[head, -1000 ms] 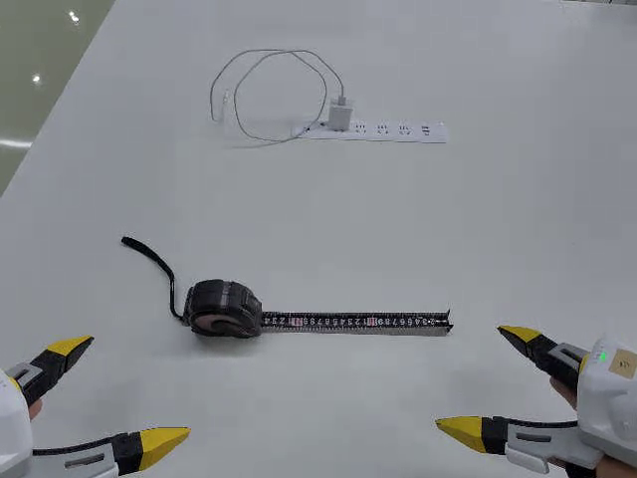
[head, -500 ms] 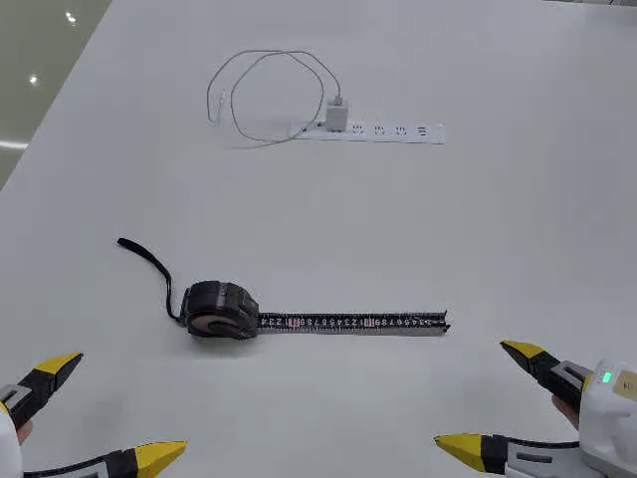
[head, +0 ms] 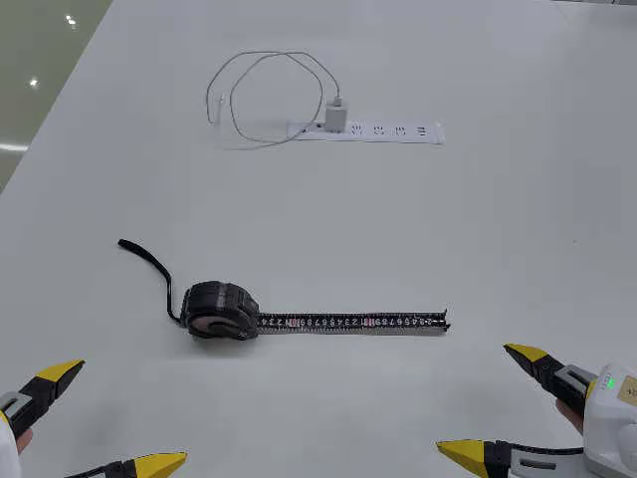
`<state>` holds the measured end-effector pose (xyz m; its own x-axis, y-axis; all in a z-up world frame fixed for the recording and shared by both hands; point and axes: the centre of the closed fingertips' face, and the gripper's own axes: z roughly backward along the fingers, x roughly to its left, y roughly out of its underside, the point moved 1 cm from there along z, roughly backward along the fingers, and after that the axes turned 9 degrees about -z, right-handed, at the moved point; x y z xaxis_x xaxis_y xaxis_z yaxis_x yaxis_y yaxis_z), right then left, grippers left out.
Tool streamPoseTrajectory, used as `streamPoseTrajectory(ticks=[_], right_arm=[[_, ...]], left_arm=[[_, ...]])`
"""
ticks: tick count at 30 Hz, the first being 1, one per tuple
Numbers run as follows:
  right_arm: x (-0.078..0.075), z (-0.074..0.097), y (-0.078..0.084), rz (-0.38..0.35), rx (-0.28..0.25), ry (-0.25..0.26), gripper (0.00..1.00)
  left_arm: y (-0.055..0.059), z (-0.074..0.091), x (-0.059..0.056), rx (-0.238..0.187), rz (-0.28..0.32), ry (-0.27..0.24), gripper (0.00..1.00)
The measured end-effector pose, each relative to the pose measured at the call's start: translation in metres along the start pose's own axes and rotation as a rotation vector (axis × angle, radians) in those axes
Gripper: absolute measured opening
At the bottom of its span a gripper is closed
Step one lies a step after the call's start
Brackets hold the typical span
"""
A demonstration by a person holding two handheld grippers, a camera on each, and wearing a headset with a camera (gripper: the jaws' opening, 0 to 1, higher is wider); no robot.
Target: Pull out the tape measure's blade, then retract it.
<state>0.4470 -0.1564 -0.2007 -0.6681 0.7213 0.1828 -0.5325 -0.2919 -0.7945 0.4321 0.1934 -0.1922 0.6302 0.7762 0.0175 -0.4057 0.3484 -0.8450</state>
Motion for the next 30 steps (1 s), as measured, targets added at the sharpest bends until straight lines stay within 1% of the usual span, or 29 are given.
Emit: streamPoseTrajectory(ticks=[18, 28, 30], right_arm=[[0.0030, -0.0003, -0.0004, -0.005, 0.002, -0.004, 0.90], [0.0031, 0.0004, 0.0007, -0.008, 0.003, -0.001, 0.91], [0.0030, 0.0003, 0.0015, -0.006, 0.007, -0.002, 0.90]], left_arm=[[-0.0016, -0.0008, -0.0007, -0.001, -0.001, 0.007, 0.97], [-0.0043, -0.0019, -0.0024, -0.006, 0.003, 0.013, 0.97], [-0.0035, -0.0022, -0.0035, -0.001, -0.004, 0.019, 0.97]])
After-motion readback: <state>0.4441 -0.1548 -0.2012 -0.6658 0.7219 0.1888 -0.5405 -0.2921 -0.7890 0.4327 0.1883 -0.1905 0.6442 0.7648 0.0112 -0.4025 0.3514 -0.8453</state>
